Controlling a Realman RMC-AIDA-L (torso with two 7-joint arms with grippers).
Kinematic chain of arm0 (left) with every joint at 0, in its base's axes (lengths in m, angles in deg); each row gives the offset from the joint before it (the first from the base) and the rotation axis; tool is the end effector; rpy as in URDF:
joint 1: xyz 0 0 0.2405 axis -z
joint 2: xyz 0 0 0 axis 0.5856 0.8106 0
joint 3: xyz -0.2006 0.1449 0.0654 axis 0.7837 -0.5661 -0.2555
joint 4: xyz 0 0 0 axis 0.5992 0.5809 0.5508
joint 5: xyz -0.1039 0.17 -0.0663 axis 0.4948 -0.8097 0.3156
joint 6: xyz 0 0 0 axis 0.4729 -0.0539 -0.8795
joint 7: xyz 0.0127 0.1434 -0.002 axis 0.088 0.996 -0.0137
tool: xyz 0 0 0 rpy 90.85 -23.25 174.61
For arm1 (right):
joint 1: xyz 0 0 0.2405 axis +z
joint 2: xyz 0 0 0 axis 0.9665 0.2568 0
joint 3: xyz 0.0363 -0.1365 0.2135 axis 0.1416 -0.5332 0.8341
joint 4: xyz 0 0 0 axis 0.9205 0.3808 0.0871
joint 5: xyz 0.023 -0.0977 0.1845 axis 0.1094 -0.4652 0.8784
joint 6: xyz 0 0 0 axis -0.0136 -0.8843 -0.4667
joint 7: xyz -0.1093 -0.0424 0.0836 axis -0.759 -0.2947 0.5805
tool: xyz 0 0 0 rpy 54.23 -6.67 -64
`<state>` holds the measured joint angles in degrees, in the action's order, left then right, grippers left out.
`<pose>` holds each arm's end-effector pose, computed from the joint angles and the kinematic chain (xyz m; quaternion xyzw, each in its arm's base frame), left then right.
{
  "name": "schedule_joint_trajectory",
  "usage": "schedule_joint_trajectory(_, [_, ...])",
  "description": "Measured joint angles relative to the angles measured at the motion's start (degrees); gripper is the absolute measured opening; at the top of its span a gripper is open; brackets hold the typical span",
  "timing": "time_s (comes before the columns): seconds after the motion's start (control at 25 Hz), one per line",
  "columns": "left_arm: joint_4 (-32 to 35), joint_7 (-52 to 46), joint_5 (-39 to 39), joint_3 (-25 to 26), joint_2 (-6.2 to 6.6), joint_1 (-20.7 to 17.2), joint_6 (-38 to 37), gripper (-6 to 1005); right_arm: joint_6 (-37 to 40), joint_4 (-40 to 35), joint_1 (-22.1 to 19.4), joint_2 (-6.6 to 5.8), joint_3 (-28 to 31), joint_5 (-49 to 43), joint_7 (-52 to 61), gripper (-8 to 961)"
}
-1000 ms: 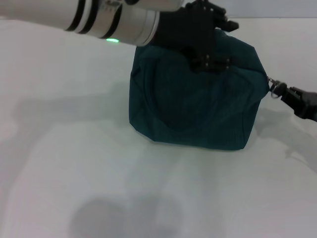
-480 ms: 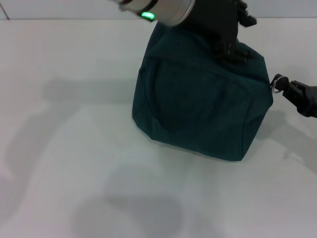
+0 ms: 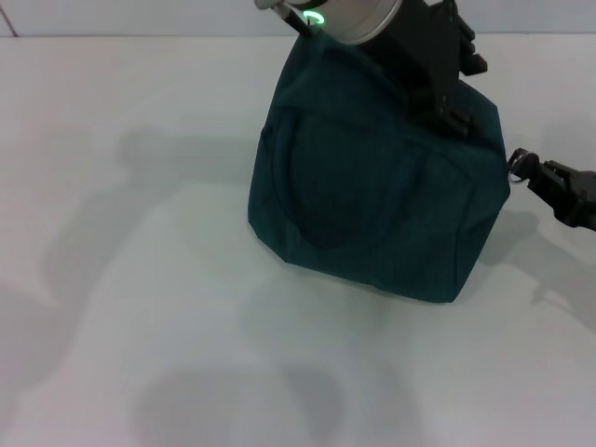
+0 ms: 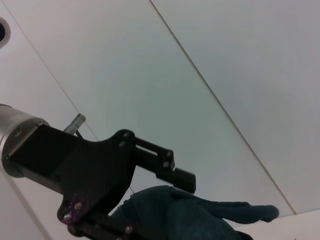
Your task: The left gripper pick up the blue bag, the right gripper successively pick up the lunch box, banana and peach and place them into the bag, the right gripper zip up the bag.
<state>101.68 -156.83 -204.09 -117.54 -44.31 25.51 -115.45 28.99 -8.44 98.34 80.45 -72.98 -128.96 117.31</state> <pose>-0.0006 0.3943 -0.0562 -0.9814 0.1696 0.0409 0.0802 0.2977 0.3032 -0.0017 -0.7986 0.3506 0.4400 0.2139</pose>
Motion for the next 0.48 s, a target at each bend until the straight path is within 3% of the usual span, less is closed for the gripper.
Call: schedule_joint_trajectory(0.48, [-7.25, 0.25, -1.58, -1.06, -0.32, 3.9, 0.13, 567, -0.22, 0.09, -0.89, 0.75, 0.01, -0.98, -0.35, 13])
